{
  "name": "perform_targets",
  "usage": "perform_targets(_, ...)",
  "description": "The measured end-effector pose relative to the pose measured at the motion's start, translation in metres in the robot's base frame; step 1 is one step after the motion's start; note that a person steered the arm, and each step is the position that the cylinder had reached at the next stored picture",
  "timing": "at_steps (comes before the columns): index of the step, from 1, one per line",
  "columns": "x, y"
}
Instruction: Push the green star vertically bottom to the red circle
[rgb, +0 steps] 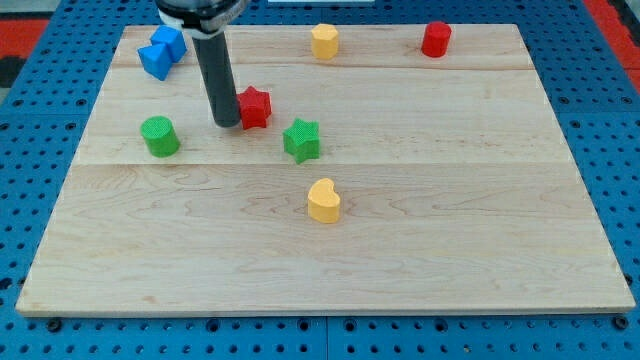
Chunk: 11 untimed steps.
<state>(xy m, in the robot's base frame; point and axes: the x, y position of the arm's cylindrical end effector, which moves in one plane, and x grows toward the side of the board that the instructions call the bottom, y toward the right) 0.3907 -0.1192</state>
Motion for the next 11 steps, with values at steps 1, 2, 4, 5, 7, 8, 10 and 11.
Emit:
perform_targets(1,0.032,0.009)
perform_targets(2,0.028,0.063)
perform_targets(4,0.005,0.193)
perform_targets(5,0.0,0.207)
perform_targets(7,-0.023,0.206)
perform_targets(8,-0.024,0.244)
perform_targets(10,-0.023,0.24)
perform_targets(11,-0.023,0.224)
